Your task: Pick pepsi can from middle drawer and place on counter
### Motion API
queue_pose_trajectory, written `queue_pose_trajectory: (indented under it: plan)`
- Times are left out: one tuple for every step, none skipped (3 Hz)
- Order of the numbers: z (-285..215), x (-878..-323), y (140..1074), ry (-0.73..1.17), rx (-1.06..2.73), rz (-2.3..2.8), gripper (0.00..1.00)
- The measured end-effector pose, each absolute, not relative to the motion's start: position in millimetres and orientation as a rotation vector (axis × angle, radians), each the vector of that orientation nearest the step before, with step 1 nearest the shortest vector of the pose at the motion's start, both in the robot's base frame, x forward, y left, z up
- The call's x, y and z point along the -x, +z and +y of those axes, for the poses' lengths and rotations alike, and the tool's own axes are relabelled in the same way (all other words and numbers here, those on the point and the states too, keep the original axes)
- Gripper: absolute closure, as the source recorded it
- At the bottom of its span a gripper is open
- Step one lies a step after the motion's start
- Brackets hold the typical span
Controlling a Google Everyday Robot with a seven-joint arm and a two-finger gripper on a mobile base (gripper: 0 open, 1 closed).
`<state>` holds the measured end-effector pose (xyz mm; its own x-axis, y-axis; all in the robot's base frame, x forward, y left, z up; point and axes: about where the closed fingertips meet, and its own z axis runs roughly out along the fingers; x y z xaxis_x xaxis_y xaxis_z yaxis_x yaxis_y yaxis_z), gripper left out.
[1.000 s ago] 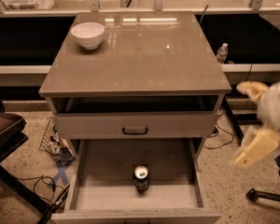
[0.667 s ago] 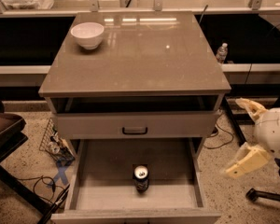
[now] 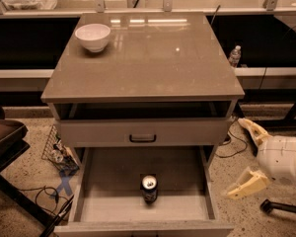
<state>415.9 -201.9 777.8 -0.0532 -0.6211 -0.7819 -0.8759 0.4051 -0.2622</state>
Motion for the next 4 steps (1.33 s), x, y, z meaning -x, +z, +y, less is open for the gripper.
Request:
queue_pose_trajectory:
  plan:
    - [-193, -418, 763, 0.398, 1.303, 1.760, 0.00]
    - [-162, -419, 715, 0.497, 1.307, 1.727, 0.00]
    - [-125, -423, 657, 0.577, 1.298, 1.695, 0.00]
    - [-95, -431, 614, 0.616, 1.282, 1.681, 0.00]
